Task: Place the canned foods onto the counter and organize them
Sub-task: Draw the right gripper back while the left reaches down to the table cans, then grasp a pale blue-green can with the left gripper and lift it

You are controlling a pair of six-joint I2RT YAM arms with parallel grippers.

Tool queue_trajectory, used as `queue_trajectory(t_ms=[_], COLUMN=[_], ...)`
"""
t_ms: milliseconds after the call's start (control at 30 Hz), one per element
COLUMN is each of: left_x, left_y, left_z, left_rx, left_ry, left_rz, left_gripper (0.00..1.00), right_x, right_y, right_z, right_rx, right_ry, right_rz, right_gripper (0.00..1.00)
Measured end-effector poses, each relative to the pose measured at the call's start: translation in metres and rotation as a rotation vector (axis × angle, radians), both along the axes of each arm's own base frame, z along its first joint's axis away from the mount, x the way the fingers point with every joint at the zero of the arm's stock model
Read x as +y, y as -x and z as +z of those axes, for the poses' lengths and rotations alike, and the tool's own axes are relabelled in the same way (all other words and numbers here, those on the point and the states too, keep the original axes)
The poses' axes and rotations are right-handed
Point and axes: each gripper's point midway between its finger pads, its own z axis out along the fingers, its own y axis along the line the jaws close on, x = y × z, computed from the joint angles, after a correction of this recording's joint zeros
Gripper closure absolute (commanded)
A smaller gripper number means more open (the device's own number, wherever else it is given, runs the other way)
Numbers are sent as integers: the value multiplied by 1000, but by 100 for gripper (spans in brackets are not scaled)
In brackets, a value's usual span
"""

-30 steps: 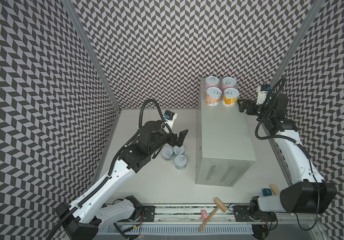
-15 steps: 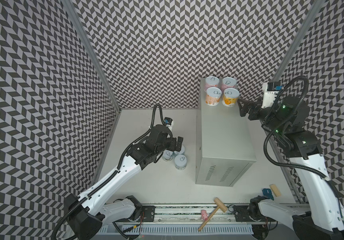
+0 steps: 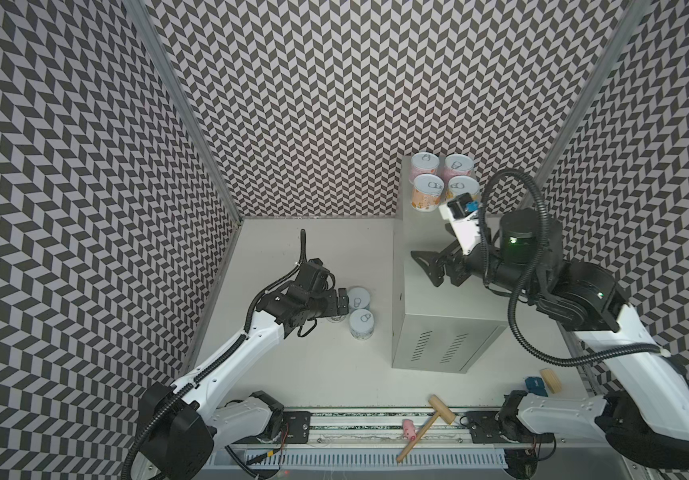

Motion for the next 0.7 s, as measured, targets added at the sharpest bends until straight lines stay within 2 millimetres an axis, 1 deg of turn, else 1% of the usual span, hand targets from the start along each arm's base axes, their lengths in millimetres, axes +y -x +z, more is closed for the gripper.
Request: queue_trajectory(t_ms=[33,133,233,333,433,500,700], left_x=[3,8,8,8,9,9,8], left_y=[3,11,19,24,25,25,18], left_z=[-9,-28,-43,-57,-73,-81,-104], left_rx=[27,81,123,157,189,208,246], left_ry=[1,5,17,13,-4,-15,-58], left_rz=[15,41,47,49,52,53,49], left_gripper=[0,0,0,1,1,2,2], right_x=[8,20,20,19,21,23,35], right_y=[3,8,7,6,4,2,-1], right_z=[-6,-16,-18,-15,-10,-10,-26], right_rx=[9,15,9,-9,-26,-29,-4], right_ry=[22,70,87,93,86,90,132], right_rz=[17,44,40,35,34,37,65], right_gripper=[1,1,1,1,1,1,1])
